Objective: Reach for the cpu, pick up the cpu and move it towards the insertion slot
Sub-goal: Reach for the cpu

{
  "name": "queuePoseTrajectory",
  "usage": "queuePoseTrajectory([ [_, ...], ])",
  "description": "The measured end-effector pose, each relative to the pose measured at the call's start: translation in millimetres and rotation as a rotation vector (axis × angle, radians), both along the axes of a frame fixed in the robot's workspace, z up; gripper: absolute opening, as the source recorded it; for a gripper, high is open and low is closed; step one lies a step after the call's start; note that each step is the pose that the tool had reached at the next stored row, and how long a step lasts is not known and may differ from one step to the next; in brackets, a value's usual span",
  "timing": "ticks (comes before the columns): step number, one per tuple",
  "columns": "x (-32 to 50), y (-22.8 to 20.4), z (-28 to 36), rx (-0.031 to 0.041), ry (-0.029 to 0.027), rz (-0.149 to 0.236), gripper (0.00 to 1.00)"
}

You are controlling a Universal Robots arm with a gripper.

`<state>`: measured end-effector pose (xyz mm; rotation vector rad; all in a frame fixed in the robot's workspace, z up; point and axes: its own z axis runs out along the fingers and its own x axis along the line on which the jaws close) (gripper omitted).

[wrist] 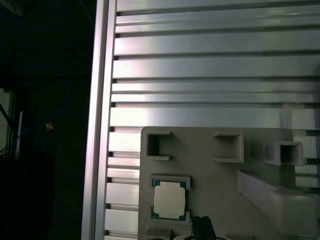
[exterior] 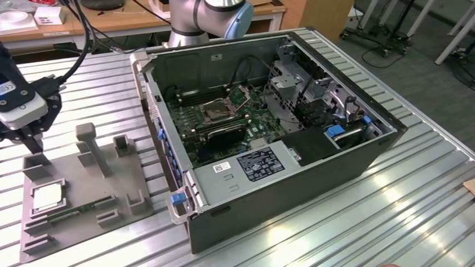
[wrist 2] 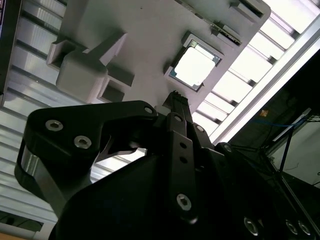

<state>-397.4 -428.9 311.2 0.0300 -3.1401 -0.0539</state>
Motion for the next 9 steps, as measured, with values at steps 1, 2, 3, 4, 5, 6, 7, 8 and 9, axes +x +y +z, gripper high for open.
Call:
queuePoseTrajectory([
  [1, -0.2, -0.1, -0.2, -0.0001, 0.0001, 0.0, 0.11],
  [2, -0.5, -0.1, -0.4, 0.0, 0.0, 0.0, 0.11],
  [3, -0.7, -0.1, -0.6, -0.0001, 0.0, 0.0, 0.11],
  [4, -0.9, -0.2, -0.8, -0.0001, 0.0, 0.0, 0.11],
  [5, -1.1, -0.2, -1.0, -0.0002, 0.0, 0.0, 0.11],
  [6, -1.3, -0.3, -1.2, -0.0002, 0.0, 0.0, 0.11],
  [7, -1.5, -0.3, -1.4, -0.0003, 0.0, 0.0, 0.11],
  [8, -1.7, -0.4, -1.6, -0.0004, 0.0, 0.0, 0.11],
  [9, -1.9, -0.4, -1.8, -0.0004, 0.0, 0.0, 0.11],
])
